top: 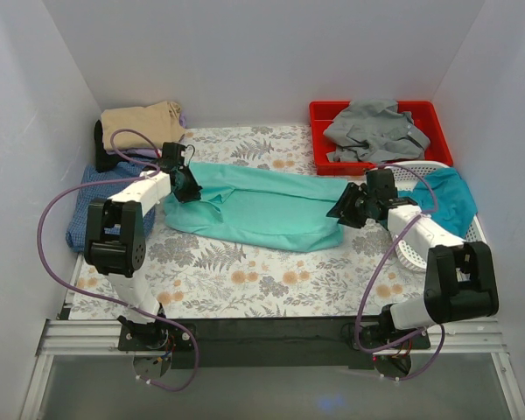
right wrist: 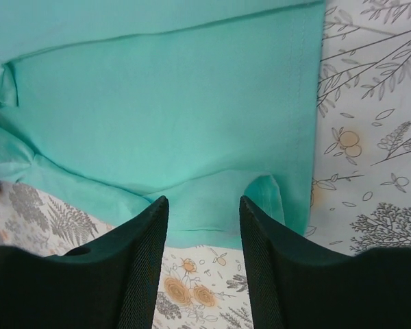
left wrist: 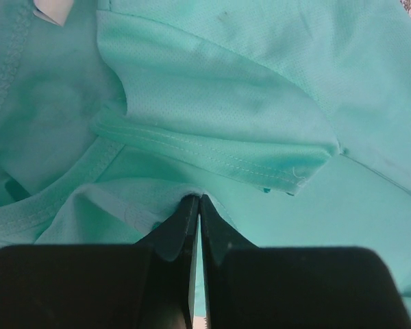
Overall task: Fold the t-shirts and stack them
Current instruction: Fold the tshirt
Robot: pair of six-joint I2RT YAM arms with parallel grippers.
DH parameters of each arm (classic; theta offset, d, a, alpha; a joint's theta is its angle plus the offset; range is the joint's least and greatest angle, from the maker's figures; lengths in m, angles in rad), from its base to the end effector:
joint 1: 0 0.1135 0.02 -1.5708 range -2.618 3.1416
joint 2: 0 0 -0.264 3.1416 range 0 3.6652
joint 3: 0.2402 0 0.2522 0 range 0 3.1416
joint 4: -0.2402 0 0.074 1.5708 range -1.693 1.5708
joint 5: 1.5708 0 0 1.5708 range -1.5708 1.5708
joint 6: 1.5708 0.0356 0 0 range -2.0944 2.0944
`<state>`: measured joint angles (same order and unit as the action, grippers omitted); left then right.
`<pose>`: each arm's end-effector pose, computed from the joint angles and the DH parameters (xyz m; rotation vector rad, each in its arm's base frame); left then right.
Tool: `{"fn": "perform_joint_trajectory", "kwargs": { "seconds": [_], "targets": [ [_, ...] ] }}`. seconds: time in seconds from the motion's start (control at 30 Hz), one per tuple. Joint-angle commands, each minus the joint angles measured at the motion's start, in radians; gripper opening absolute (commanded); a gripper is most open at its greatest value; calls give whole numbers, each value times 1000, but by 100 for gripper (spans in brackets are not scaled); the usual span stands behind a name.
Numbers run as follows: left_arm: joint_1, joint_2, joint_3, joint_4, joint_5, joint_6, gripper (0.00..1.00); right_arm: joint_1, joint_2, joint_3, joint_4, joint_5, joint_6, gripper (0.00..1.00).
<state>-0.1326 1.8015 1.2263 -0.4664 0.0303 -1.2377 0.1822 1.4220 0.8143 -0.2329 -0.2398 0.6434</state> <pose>0.3704 -0.0505 0.1930 -1.4116 2.3105 -0.4960 0.2823 0.0606 0.2031 0.4569 2.4470 0.6557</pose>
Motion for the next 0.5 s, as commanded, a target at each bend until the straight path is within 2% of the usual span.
{"fn": "perform_joint_trajectory", "kwargs": {
  "seconds": [0.0,0.13,0.23,0.37,0.47],
  "targets": [
    [5,-44,9,6,-59,23,0,-7,-60,46,7,109,-22,53],
    [5,-44,10,5,-61,26,0,-7,-78,48,1,145,-120,55],
    [5,-51,4,2,-55,24,0,-9,-51,97,-109,93,-188,55],
    [5,-51,2,5,-52,27,0,-9,-69,20,-73,-10,-217,53],
    [5,-59,1,2,-56,27,0,-7,-78,-36,-43,-21,-221,51]
  ]
}}
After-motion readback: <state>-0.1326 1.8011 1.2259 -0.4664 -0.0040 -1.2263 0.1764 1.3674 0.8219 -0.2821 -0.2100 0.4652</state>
